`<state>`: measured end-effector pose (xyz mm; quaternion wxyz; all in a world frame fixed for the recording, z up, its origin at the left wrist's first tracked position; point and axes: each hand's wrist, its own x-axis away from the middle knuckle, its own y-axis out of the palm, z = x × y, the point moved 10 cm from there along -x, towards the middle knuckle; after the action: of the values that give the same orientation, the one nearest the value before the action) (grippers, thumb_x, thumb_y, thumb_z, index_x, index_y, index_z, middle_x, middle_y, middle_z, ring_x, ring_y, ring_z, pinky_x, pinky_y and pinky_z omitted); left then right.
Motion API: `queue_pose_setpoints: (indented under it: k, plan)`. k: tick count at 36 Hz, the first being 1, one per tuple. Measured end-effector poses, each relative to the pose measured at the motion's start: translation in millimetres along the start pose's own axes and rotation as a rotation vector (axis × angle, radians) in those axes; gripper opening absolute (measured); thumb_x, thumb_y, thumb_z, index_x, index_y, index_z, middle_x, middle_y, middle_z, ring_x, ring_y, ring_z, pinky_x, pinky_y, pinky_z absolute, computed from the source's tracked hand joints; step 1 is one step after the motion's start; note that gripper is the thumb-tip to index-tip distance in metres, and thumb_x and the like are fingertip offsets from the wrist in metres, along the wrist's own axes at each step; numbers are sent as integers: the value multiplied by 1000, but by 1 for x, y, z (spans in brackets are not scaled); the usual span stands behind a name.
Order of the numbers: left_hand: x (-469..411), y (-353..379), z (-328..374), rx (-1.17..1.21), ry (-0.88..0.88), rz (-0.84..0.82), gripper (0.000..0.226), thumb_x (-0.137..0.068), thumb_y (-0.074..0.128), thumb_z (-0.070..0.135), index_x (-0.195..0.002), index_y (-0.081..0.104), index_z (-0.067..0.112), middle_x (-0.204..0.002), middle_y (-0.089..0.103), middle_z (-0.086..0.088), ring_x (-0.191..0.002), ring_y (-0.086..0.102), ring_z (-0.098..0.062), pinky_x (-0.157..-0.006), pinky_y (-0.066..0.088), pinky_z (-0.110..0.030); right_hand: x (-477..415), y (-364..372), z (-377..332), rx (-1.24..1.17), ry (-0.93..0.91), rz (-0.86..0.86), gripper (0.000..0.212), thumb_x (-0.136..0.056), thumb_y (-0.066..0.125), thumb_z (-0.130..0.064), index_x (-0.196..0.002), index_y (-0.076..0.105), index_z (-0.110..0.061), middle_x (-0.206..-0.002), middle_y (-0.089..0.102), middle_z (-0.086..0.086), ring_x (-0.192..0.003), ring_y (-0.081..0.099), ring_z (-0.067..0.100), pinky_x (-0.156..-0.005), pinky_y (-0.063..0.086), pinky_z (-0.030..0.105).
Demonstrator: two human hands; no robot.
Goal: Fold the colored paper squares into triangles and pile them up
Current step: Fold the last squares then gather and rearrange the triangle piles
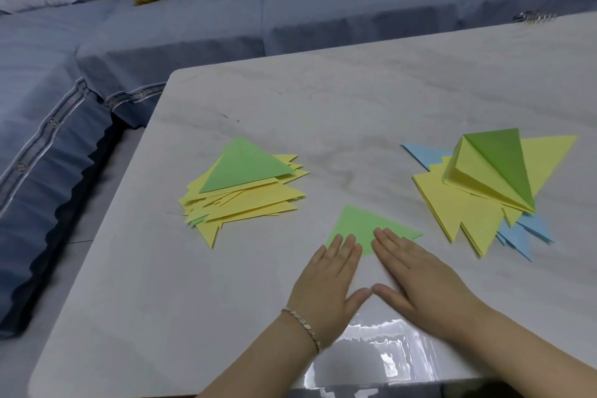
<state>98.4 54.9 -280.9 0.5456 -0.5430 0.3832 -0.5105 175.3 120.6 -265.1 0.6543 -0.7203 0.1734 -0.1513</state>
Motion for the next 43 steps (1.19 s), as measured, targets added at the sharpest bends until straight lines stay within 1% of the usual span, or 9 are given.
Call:
queue_pose_setpoints:
  k: [6,21,23,24,27,29,32,39,43]
  plan:
    - [3,0,-1,-18,-24,-1,58,-96,3,50,-133,39,23,-137,50,1,-126,48,-15,-100,27,-30,14,-6,42,61,103,7,76,-96,12,-57,-128,55,-4,-135,50,11,-124,49,23,-105,23,31]
    - [-22,7,40,-1,-28,-68,73,-94,-2,53,-125,57,24,-135,52,9,-125,48,-15,-98,45,-36,19,-5,46,48,195,81,75,-97,8,-52,-125,55,0,-133,52,13,-128,32,18,-108,7,28]
    - [-21,6,43,14,39,-70,77,-91,-6,57,-136,45,20,-145,38,5,-136,30,-19,-105,31,-51,19,-4,46,50,194,83,75,-97,8,-52,-126,55,0,-133,52,13,-128,32,18,-109,7,28]
    - [-19,8,48,55,109,-59,81,-87,-8,61,-143,32,18,-152,22,4,-141,10,-21,-110,10,-56,19,-4,46,53,192,85,75,-97,8,-51,-126,55,-1,-134,52,13,-128,32,18,-109,7,28]
    - [-9,5,34,160,89,-80,88,-74,-9,67,-148,3,22,-148,-14,15,-134,-25,-14,-106,-26,-42,19,-5,46,54,189,86,74,-97,8,-51,-127,54,-1,-135,51,12,-129,31,17,-109,6,28]
    - [0,-1,15,83,37,-78,82,-82,-7,64,-147,17,20,-152,2,11,-142,-3,-15,-116,-9,-36,19,-4,46,50,189,90,74,-97,8,-51,-127,54,-1,-135,51,12,-129,31,18,-109,7,28]
    - [19,3,-12,59,-43,-86,64,-94,6,55,-135,41,21,-141,44,8,-130,43,-14,-101,25,-30,19,-3,46,45,191,95,73,-97,9,-50,-127,54,-1,-135,51,12,-129,31,18,-109,8,29]
    - [49,-11,-41,-52,-36,55,58,-96,9,51,-127,50,23,-137,48,8,-126,46,-14,-99,29,-36,19,-2,46,44,190,86,72,-97,10,-50,-128,53,-1,-136,50,12,-130,30,18,-109,7,29]
    - [45,-42,-48,79,-141,242,40,-86,35,38,-81,73,29,-102,70,9,-94,67,-13,-82,47,-28,19,0,47,36,198,80,72,-98,9,-50,-129,52,-1,-136,49,12,-130,29,18,-109,7,30]
